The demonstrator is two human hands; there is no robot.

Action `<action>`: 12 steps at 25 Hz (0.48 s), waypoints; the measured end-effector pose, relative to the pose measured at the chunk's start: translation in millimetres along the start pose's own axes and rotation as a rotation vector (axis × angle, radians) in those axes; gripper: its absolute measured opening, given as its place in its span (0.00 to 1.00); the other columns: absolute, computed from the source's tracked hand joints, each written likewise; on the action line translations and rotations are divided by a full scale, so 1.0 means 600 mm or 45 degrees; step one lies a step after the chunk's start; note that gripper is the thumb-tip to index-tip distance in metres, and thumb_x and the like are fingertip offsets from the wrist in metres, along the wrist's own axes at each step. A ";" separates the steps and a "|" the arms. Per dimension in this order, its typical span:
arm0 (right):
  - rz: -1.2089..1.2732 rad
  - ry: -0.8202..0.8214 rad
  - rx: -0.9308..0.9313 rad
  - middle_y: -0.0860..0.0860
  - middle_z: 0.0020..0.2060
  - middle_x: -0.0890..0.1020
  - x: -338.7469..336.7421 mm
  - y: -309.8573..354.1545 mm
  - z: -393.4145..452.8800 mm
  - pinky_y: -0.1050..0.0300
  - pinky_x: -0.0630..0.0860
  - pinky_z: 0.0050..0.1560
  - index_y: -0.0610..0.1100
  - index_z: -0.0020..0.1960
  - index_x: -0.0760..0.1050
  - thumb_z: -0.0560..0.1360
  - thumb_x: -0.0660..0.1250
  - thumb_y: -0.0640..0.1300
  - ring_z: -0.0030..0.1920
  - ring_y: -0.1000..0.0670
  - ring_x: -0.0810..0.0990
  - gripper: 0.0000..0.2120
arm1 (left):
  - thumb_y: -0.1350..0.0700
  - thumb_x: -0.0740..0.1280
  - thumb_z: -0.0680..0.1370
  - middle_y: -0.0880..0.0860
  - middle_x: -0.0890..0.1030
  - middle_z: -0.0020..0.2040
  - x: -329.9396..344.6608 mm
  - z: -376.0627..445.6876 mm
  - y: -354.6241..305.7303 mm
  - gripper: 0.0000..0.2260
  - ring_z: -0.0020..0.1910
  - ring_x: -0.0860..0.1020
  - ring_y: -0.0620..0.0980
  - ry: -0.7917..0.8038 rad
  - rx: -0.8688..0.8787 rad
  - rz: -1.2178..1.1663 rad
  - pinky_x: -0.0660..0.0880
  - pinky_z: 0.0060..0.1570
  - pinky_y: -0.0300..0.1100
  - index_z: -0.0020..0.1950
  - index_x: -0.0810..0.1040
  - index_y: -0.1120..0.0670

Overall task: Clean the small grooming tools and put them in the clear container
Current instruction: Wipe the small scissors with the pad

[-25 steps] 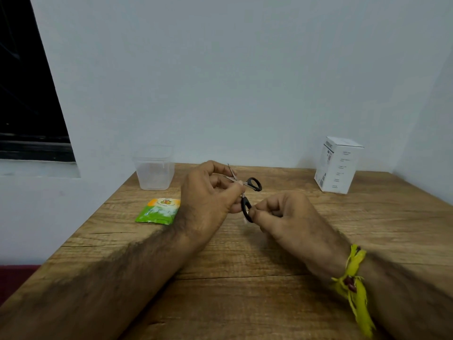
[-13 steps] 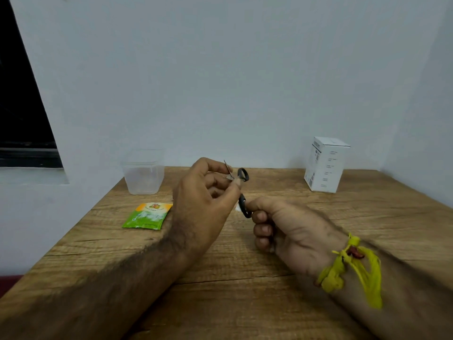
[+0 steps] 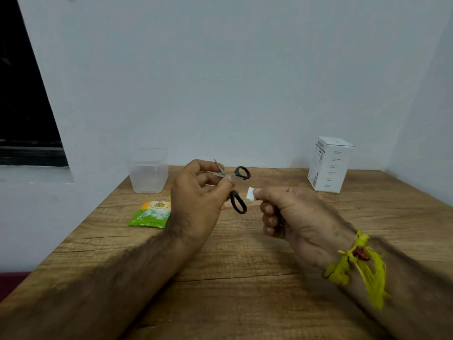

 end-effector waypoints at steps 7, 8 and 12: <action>-0.253 -0.301 -0.456 0.45 0.37 0.84 -0.024 0.008 0.016 0.57 0.80 0.33 0.43 0.42 0.83 0.76 0.71 0.42 0.35 0.54 0.80 0.06 | 0.61 0.68 0.81 0.56 0.86 0.43 0.007 0.000 0.021 0.06 0.35 0.84 0.59 0.287 -0.311 -0.194 0.79 0.30 0.44 0.58 0.77 0.56; -0.351 -0.344 -0.559 0.47 0.36 0.85 -0.028 0.014 0.015 0.57 0.80 0.35 0.44 0.42 0.83 0.76 0.72 0.43 0.34 0.56 0.80 0.05 | 0.61 0.68 0.80 0.56 0.86 0.42 0.008 -0.002 0.021 0.07 0.35 0.84 0.59 0.328 -0.285 -0.162 0.78 0.29 0.43 0.58 0.77 0.56; -0.588 -0.276 -0.591 0.50 0.34 0.85 -0.036 0.016 0.024 0.61 0.79 0.38 0.45 0.40 0.84 0.74 0.74 0.45 0.36 0.56 0.82 0.06 | 0.60 0.68 0.81 0.55 0.85 0.40 0.008 -0.004 0.021 0.06 0.32 0.83 0.54 0.372 -0.217 -0.078 0.76 0.27 0.41 0.57 0.79 0.53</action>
Point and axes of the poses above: each hand's wrist, its own z-axis towards the middle knuckle, its own x-axis out of the palm, y = z × x, the point moved 3 cm from there along z, towards the middle knuckle
